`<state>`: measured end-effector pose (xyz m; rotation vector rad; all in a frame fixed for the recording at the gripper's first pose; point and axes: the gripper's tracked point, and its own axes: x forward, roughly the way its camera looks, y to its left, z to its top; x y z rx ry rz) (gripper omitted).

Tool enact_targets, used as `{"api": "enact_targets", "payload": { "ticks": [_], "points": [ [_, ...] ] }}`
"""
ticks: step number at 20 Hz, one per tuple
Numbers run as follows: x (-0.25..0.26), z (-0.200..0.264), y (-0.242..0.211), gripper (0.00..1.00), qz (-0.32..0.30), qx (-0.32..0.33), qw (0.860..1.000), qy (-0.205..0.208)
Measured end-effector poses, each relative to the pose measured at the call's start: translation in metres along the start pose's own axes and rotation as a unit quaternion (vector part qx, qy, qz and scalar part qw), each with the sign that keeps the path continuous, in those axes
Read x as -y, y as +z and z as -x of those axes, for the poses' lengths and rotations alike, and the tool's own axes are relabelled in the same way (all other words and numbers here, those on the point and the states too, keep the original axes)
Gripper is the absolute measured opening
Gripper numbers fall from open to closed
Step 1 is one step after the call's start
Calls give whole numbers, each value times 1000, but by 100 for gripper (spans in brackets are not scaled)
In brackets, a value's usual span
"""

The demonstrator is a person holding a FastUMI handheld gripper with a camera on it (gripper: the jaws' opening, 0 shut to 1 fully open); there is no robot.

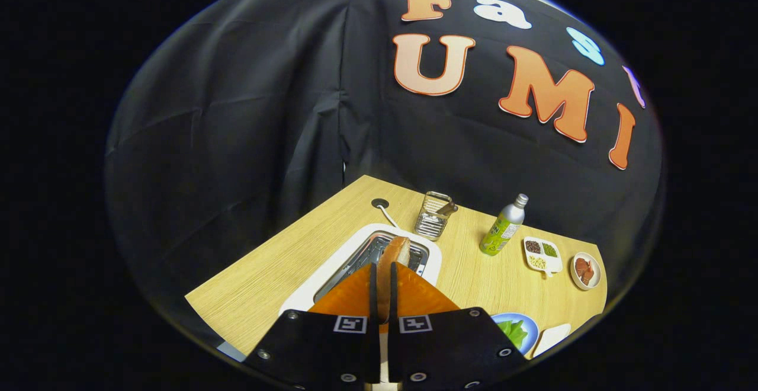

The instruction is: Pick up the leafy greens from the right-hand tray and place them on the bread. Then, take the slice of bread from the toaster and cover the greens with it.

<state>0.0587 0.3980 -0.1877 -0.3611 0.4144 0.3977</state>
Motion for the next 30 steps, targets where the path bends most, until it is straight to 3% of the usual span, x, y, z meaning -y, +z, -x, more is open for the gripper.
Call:
{"api": "enact_targets", "payload": {
  "ticks": [20,30],
  "points": [
    [54,52,56,5,-47,65,997,-4],
    [129,69,-2,5,-80,29,995,-48]
  ]
}}
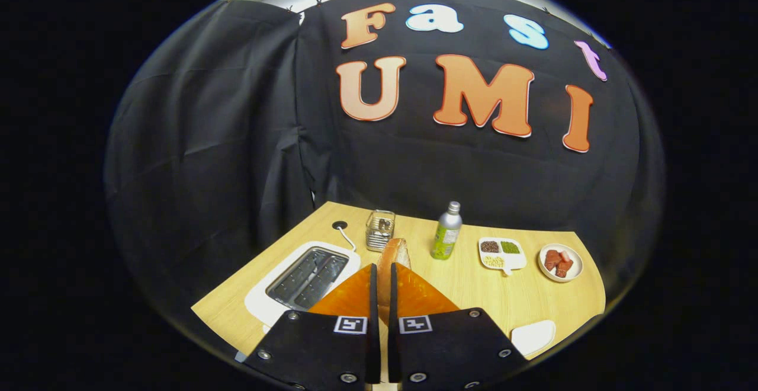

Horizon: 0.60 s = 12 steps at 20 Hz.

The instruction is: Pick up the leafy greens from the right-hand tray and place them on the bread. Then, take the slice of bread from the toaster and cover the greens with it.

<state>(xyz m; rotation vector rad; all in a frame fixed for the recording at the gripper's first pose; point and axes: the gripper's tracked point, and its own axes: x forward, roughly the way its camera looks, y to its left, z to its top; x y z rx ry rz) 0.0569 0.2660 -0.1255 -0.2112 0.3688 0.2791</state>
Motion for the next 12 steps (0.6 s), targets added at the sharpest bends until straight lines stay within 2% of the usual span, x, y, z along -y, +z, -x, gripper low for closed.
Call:
{"api": "enact_targets", "payload": {
  "ticks": [6,12],
  "points": [
    [37,4,-37,5,-12,-29,999,-13],
    [48,1,-77,5,-27,-57,998,1]
  ]
}}
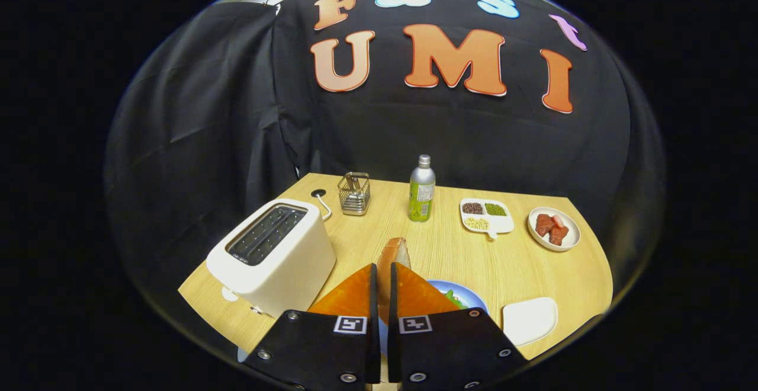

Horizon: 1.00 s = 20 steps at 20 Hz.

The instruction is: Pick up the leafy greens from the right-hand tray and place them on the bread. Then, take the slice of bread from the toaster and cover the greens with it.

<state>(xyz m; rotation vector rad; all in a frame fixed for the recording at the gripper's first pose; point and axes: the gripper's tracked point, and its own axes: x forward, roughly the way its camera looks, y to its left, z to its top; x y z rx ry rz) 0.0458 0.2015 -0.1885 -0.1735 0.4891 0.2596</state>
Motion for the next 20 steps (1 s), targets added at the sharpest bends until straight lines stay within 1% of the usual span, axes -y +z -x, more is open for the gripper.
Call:
{"api": "enact_targets", "payload": {
  "ticks": [3,8,14,20],
  "points": [
    [5,-5,-18,5,-9,-16,1000,6],
    [10,-9,-31,5,-25,-26,999,21],
    [25,-12,-43,5,-27,-40,999,24],
    [56,-14,-48,7,-40,-48,998,13]
  ]
}}
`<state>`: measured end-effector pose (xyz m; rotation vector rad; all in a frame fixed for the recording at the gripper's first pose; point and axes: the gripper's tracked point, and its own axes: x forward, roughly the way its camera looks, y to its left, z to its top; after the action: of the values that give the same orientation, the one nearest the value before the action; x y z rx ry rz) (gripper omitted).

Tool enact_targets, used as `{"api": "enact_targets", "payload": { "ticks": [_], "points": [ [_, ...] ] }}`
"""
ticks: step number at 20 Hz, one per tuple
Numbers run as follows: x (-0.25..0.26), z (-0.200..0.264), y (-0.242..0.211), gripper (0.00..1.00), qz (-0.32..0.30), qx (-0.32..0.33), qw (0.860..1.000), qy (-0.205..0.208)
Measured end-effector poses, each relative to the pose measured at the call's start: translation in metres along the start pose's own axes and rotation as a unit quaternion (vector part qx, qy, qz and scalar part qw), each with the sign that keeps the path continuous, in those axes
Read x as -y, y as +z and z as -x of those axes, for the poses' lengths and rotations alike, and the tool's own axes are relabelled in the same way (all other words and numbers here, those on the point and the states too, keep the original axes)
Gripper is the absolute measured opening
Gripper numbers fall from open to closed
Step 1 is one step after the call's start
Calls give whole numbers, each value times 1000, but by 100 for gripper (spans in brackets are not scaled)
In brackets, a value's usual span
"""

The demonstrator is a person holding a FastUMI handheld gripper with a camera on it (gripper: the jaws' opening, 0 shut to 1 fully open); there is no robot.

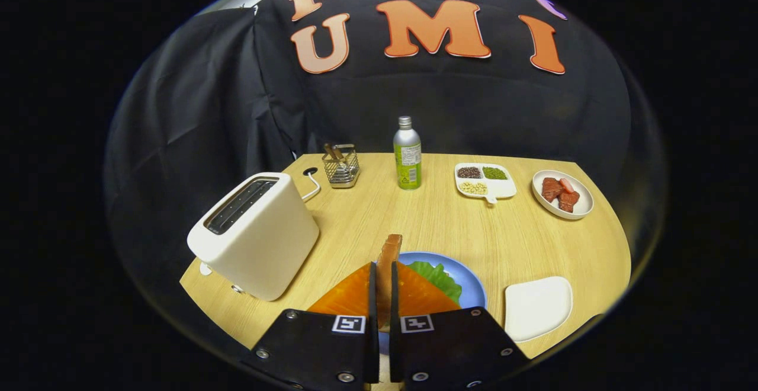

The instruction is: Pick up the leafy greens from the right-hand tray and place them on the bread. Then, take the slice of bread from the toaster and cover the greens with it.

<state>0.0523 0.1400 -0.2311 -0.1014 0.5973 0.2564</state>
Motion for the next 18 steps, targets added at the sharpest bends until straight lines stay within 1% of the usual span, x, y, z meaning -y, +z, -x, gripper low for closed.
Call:
{"api": "enact_targets", "payload": {
  "ticks": [2,6,7,8,10,11,13,14,15,18],
  "points": [
    [13,2,-4,10,-9,-8,1000,-6],
    [36,-1,-13,10,-21,-26,999,-18],
    [41,-2,-17,13,-19,-32,999,-21],
    [46,-2,-19,14,-18,-36,999,-23],
    [53,-3,-23,14,-18,-43,999,-25],
    [56,-4,-25,17,-18,-46,998,-25],
    [60,-5,-31,17,-21,-56,998,-21],
    [64,-7,-35,17,-18,-64,998,-20],
    [67,-7,-39,20,-12,-71,997,-19],
    [73,-8,-50,20,-2,-89,996,-17]
  ]
}}
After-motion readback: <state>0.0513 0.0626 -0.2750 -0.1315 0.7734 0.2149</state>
